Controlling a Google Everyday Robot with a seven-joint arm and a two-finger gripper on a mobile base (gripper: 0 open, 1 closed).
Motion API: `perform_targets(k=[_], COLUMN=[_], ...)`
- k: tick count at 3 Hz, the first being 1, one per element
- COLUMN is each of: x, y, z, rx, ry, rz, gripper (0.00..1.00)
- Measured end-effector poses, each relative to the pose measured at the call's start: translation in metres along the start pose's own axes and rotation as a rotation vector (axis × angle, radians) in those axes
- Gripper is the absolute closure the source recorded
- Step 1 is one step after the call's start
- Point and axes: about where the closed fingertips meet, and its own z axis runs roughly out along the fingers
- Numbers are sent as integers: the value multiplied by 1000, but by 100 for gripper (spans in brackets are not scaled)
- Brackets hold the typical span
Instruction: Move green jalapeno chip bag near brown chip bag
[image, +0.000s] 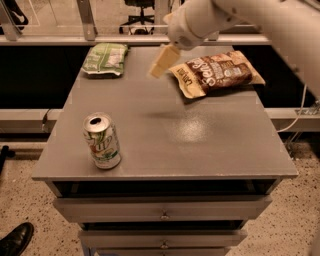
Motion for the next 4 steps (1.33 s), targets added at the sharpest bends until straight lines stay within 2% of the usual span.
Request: perform_targets(k=[1,2,4], x=[-9,-26,-67], y=[-36,-55,-42], z=[56,104,192], rx=[19,10,-78], ry=[-65,-108,-118], rz=[74,133,203], gripper=[0,0,0])
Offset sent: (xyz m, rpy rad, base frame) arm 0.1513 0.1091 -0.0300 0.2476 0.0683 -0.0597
